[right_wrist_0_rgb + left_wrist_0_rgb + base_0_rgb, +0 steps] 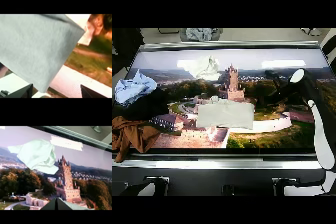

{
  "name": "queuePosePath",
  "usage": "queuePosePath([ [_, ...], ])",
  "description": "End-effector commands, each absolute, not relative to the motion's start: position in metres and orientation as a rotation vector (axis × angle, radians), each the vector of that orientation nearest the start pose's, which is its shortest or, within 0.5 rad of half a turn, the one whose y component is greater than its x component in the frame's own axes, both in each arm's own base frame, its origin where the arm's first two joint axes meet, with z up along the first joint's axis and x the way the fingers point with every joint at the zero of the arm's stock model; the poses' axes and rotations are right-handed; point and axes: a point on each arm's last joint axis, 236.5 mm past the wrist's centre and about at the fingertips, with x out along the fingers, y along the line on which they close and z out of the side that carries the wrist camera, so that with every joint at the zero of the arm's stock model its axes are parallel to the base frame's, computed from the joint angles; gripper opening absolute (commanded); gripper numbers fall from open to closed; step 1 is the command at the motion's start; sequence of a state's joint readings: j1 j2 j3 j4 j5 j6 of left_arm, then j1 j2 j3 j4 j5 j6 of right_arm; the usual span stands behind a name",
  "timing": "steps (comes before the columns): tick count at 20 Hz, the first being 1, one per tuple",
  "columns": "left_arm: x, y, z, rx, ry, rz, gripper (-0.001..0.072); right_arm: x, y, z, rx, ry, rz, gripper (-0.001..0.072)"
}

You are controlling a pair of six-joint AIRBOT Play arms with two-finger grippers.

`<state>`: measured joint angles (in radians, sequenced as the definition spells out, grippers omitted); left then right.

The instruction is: Fold the shirts.

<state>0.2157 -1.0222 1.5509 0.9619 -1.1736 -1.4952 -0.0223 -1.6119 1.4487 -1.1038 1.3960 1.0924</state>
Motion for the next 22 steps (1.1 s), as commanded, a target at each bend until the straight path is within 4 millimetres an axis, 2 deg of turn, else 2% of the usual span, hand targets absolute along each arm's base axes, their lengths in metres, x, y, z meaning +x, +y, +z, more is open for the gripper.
queuePosePath([
  [1, 0.396, -0.041, 0.301, -0.397, 0.570, -0.280, 0.0027, 0.376, 0.112, -0.058, 0.134, 1.465, 0.658, 0.0695],
  [4, 0.396, -0.041, 0.300, -0.398, 0.576, -0.281, 0.0028, 0.390, 0.137, -0.083, 0.126, 1.422, 0.609, 0.0696],
  [7, 0.396, -0.041, 0.300, -0.398, 0.576, -0.281, 0.0028, 0.395, 0.144, -0.100, 0.201, 1.450, 0.552, 0.0692],
  [8, 0.396, -0.041, 0.300, -0.398, 0.576, -0.281, 0.0028, 0.397, 0.145, -0.100, 0.202, 1.442, 0.549, 0.0669],
  [10, 0.397, -0.041, 0.299, -0.398, 0.577, -0.281, 0.0028, 0.402, 0.151, -0.096, 0.228, 1.414, 0.558, 0.0434],
  [11, 0.397, -0.041, 0.299, -0.398, 0.578, -0.281, 0.0028, 0.406, 0.155, -0.091, 0.231, 1.389, 0.581, 0.0239],
  [12, 0.397, -0.041, 0.298, -0.399, 0.579, -0.281, 0.0028, 0.411, 0.160, -0.082, 0.219, 1.350, 0.623, 0.0110],
  [13, 0.398, -0.040, 0.298, -0.399, 0.581, -0.280, 0.0028, 0.414, 0.166, -0.067, 0.186, 1.316, 0.690, 0.0055],
  [15, 0.400, -0.040, 0.296, -0.401, 0.586, -0.280, 0.0029, 0.427, 0.173, -0.025, 0.087, 1.223, 0.795, 0.0051],
  [17, 0.403, -0.039, 0.291, -0.405, 0.596, -0.279, 0.0028, 0.448, 0.176, 0.033, 0.020, 1.099, 0.840, 0.0048],
  [19, 0.405, -0.039, 0.288, -0.408, 0.604, -0.278, 0.0029, 0.475, 0.174, 0.099, 0.044, 0.934, 0.841, 0.0047],
  [20, 0.406, -0.039, 0.287, -0.409, 0.606, -0.277, 0.0029, 0.489, 0.162, 0.128, 0.086, 0.866, 0.814, 0.0046],
  [22, 0.406, -0.039, 0.287, -0.410, 0.608, -0.277, 0.0029, 0.511, 0.117, 0.161, 0.165, 0.794, 0.712, 0.0046],
])
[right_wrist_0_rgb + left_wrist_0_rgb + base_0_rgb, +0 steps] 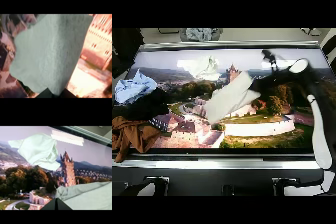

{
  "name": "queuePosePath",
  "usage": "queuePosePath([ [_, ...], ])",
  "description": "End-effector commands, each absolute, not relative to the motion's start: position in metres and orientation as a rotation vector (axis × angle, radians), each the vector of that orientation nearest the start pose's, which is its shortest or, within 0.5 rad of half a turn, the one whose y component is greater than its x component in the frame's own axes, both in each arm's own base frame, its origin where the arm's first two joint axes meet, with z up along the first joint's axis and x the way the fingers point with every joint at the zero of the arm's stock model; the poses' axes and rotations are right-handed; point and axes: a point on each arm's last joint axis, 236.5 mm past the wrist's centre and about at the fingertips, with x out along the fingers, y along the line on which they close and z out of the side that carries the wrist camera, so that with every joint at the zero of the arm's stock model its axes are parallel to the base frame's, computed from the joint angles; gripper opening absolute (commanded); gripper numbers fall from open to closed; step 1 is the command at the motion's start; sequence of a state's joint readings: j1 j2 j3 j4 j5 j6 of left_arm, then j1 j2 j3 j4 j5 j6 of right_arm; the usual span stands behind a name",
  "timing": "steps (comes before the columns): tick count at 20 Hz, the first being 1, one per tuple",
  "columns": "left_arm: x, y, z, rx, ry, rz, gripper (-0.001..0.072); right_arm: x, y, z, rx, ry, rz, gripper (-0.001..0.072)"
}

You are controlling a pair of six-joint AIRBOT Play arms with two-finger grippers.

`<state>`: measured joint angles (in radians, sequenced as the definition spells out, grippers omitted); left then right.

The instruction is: Fold the shirts.

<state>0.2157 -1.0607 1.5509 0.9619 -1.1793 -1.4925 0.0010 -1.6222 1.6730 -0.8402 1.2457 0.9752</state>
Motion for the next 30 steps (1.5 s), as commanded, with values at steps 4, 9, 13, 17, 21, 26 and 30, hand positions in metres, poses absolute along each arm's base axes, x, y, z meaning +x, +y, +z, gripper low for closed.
queuePosePath([
  [4, 0.405, -0.039, 0.286, -0.409, 0.613, -0.279, 0.0029, 0.518, -0.005, 0.158, 0.288, 0.800, 0.490, 0.0046],
  [9, 0.401, -0.042, 0.281, -0.403, 0.642, -0.289, 0.0030, 0.489, -0.156, 0.150, 0.380, 0.780, 0.207, 0.0049],
  [13, 0.401, -0.042, 0.281, -0.403, 0.642, -0.289, 0.0030, 0.411, -0.254, 0.110, 0.367, 0.974, -0.028, 0.0049],
  [17, 0.401, -0.042, 0.281, -0.403, 0.642, -0.289, 0.0030, 0.314, -0.305, 0.061, 0.422, 1.258, -0.226, 0.0052],
  [21, 0.401, -0.042, 0.281, -0.404, 0.643, -0.289, 0.0030, 0.250, -0.289, 0.002, 0.583, 1.435, -0.261, 0.0052],
  [26, 0.401, -0.042, 0.281, -0.404, 0.642, -0.289, 0.0029, 0.199, -0.252, -0.041, 0.644, 1.520, -0.355, 0.0053],
  [30, 0.401, -0.042, 0.281, -0.403, 0.643, -0.289, 0.0030, 0.175, -0.232, -0.056, 0.662, 1.549, -0.411, 0.0053],
])
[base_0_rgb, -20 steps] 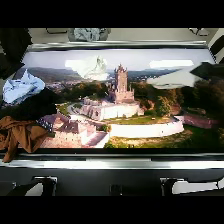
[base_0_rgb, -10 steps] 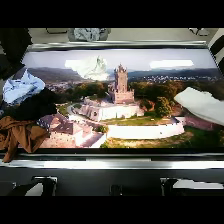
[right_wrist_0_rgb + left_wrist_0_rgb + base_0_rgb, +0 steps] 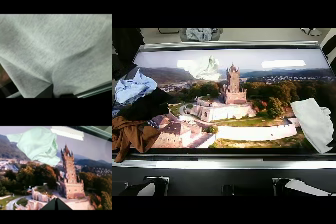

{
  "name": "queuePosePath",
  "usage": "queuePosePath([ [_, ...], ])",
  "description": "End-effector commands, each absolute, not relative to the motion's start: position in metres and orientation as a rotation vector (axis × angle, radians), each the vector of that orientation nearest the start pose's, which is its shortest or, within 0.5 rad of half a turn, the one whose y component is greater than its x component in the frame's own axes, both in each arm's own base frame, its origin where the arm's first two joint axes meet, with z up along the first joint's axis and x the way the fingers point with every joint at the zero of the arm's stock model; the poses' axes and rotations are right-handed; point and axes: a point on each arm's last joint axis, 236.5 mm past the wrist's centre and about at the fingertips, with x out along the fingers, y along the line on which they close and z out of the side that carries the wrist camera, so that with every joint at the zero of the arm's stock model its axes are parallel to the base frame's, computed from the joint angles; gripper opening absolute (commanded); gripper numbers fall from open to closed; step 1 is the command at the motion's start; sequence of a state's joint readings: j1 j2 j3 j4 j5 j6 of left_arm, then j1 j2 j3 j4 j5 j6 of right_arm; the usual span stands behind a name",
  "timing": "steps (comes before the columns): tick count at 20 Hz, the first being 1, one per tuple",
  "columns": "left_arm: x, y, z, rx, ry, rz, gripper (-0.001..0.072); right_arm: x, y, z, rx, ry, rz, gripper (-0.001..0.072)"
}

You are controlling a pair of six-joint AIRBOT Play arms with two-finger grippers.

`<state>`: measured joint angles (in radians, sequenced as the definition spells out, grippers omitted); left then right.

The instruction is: Fold the shirts.

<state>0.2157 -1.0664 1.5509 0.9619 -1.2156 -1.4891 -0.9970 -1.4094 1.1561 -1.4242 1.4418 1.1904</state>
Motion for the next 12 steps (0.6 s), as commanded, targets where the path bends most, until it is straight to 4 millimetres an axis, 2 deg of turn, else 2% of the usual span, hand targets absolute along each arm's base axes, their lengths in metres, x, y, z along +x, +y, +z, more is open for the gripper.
queuePosePath([
  [1, 0.401, -0.042, 0.281, -0.403, 0.643, -0.289, 0.0030, 0.168, -0.226, -0.059, 0.669, 1.563, -0.419, 0.0053],
  [5, 0.401, -0.042, 0.281, -0.403, 0.642, -0.291, 0.0030, 0.152, -0.205, -0.074, 0.687, 1.589, -0.425, 0.0053],
  [8, 0.400, -0.046, 0.281, -0.400, 0.644, -0.299, 0.0030, 0.137, -0.206, -0.076, 0.655, 1.644, -0.438, 0.0054],
  [9, 0.400, -0.047, 0.281, -0.401, 0.643, -0.303, 0.0030, 0.136, -0.207, -0.075, 0.650, 1.649, -0.439, 0.0170],
  [10, 0.400, -0.050, 0.282, -0.400, 0.642, -0.310, 0.0030, 0.135, -0.212, -0.071, 0.633, 1.656, -0.449, 0.0477],
  [11, 0.401, -0.052, 0.285, -0.406, 0.630, -0.316, 0.0029, 0.135, -0.221, -0.055, 0.589, 1.667, -0.432, 0.0687],
  [12, 0.402, -0.053, 0.290, -0.407, 0.614, -0.322, 0.0029, 0.140, -0.239, -0.031, 0.515, 1.654, -0.436, 0.0691],
])
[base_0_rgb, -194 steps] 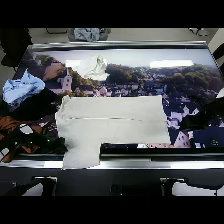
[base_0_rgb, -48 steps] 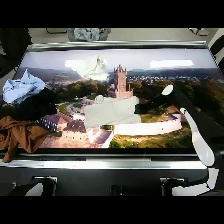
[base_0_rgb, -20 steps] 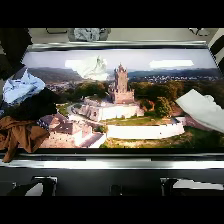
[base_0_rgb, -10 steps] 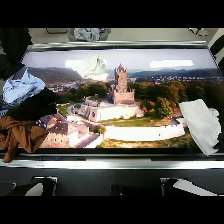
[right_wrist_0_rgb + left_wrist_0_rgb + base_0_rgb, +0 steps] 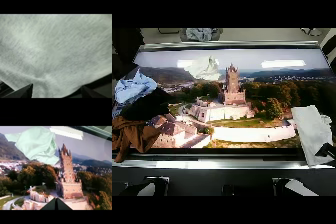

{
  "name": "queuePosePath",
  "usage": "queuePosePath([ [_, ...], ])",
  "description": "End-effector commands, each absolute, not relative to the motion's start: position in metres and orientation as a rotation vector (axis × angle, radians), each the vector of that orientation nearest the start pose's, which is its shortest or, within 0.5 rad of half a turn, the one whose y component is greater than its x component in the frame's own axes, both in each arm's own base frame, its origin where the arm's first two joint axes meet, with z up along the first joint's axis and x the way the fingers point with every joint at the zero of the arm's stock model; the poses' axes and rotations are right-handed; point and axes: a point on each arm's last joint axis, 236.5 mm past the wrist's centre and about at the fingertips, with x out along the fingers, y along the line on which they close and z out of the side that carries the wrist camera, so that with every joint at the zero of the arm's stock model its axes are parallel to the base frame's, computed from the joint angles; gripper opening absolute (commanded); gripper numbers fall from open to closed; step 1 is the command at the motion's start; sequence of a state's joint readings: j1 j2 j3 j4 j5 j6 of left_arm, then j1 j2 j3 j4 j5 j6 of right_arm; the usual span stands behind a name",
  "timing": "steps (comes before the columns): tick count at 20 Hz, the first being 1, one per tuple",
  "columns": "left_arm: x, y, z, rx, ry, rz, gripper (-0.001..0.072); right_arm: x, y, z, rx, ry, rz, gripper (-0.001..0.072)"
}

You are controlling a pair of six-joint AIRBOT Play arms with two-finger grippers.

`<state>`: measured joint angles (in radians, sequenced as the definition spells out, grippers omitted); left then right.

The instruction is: Fold the shirts.

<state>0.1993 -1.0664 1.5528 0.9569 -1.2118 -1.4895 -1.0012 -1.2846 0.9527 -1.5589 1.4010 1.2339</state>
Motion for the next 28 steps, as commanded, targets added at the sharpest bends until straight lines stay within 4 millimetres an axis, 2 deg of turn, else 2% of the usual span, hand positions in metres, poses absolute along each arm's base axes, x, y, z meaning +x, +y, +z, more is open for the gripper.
queuePosePath([
  [1, 0.404, -0.053, 0.298, -0.402, 0.591, -0.322, 0.0028, 0.152, -0.271, 0.005, 0.426, 1.587, -0.499, 0.0691],
  [2, 0.407, -0.049, 0.309, -0.392, 0.552, -0.308, 0.0028, 0.174, -0.307, 0.050, 0.328, 1.450, -0.589, 0.0668],
  [3, 0.414, -0.040, 0.321, -0.366, 0.501, -0.275, 0.0026, 0.211, -0.343, 0.112, 0.202, 1.237, -0.668, 0.0655],
  [4, 0.422, -0.033, 0.329, -0.320, 0.470, -0.241, 0.0026, 0.250, -0.364, 0.178, 0.060, 1.026, -0.711, 0.0609],
  [5, 0.432, -0.025, 0.327, -0.246, 0.475, -0.196, 0.0025, 0.296, -0.366, 0.249, -0.100, 0.809, -0.717, 0.0602],
  [6, 0.444, -0.016, 0.316, -0.173, 0.516, -0.136, 0.0025, 0.341, -0.343, 0.304, -0.250, 0.647, -0.658, 0.0601],
  [7, 0.457, -0.004, 0.293, -0.094, 0.589, -0.048, 0.0025, 0.382, -0.304, 0.331, -0.356, 0.560, -0.559, 0.0601],
  [8, 0.467, 0.008, 0.266, -0.025, 0.667, 0.043, 0.0027, 0.419, -0.248, 0.330, -0.411, 0.543, -0.418, 0.0601],
  [9, 0.470, 0.014, 0.232, 0.018, 0.772, 0.117, 0.0036, 0.444, -0.194, 0.303, -0.418, 0.611, -0.272, 0.0604],
  [10, 0.466, 0.009, 0.192, 0.027, 0.912, 0.131, 0.0188, 0.457, -0.145, 0.259, -0.419, 0.737, -0.128, 0.0638],
  [11, 0.450, -0.002, 0.153, 0.025, 1.079, 0.115, 0.0480, 0.457, -0.101, 0.203, -0.402, 0.916, 0.019, 0.0695],
  [12, 0.425, -0.011, 0.116, 0.038, 1.259, 0.096, 0.0720, 0.447, -0.065, 0.153, -0.362, 1.090, 0.160, 0.0697],
  [13, 0.408, -0.020, 0.093, 0.064, 1.354, 0.054, 0.0719, 0.431, -0.031, 0.112, -0.299, 1.251, 0.305, 0.0695],
  [14, 0.400, -0.030, 0.079, 0.063, 1.372, 0.011, 0.0719, 0.419, -0.006, 0.085, -0.247, 1.350, 0.411, 0.0694],
  [15, 0.396, -0.037, 0.071, 0.037, 1.341, -0.003, 0.0719, 0.412, 0.009, 0.068, -0.216, 1.407, 0.473, 0.0694],
  [17, 0.392, -0.042, 0.057, -0.001, 1.275, -0.008, 0.0716, 0.414, 0.015, 0.052, -0.219, 1.421, 0.463, 0.0694],
  [20, 0.384, -0.039, 0.041, 0.009, 1.297, -0.003, 0.0717, 0.418, 0.010, 0.048, -0.231, 1.413, 0.429, 0.0693],
  [28, 0.384, -0.040, 0.040, 0.008, 1.298, -0.004, 0.0717, 0.418, 0.006, 0.047, -0.242, 1.419, 0.415, 0.0692],
])
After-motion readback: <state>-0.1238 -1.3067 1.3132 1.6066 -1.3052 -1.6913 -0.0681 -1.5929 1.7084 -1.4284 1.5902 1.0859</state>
